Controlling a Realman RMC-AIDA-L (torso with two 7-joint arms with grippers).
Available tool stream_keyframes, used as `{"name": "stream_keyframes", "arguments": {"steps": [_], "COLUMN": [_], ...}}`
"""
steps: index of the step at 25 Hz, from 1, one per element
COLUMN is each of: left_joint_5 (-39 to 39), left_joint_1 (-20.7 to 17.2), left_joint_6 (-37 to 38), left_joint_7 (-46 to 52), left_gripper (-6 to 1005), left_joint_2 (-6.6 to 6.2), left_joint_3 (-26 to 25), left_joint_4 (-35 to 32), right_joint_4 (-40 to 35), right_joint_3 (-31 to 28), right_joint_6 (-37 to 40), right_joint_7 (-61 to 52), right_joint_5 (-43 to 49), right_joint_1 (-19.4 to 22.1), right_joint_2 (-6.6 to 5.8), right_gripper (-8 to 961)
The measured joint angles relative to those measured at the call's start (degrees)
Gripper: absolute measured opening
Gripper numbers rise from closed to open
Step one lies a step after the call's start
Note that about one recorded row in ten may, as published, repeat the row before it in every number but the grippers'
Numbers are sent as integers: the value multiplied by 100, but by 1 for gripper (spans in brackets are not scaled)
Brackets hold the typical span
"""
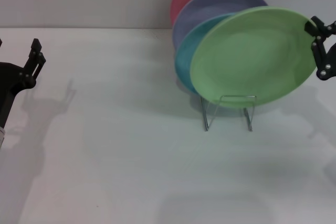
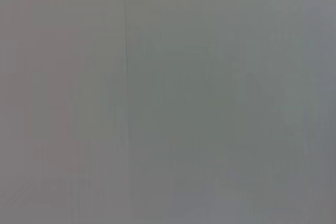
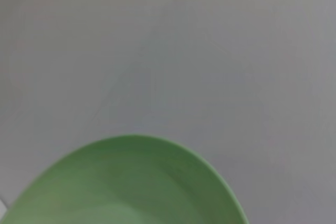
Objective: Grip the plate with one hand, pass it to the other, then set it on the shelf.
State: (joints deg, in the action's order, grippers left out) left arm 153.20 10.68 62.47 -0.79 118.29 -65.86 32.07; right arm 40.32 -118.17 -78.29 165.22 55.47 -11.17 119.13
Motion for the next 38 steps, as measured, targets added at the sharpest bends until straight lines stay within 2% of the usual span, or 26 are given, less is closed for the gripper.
{"name": "stream_keyframes", "arguments": {"steps": [15,26,28,34,36,37,38], "left_joint_5": [0,0,0,-20,-29,-32,-39], "left_joint_1": [22,30,31,66,83,89,90], "left_joint_6": [11,9,-4,-31,-32,-32,-32], "left_joint_7": [1,1,1,1,1,1,1], "left_gripper": [807,807,807,807,807,807,807], "left_joint_2": [0,1,0,0,1,0,0], "left_joint_3": [12,3,-20,-36,-59,-75,-90], "left_joint_4": [3,-8,-10,-48,-84,-100,-113], "right_joint_4": [-331,-473,-468,-463,-457,-457,-449], "right_joint_3": [140,182,199,197,146,146,106], "right_joint_6": [292,207,144,-399,-914,-914,-1217], "right_joint_7": [2,1,-6,-45,-112,-112,-120], "right_joint_5": [230,556,569,530,359,359,50], "right_joint_1": [-171,-297,-284,-183,-79,-79,27], "right_joint_2": [12,1,0,12,15,15,18], "right_gripper": [57,488,708,709,710,710,710]}}
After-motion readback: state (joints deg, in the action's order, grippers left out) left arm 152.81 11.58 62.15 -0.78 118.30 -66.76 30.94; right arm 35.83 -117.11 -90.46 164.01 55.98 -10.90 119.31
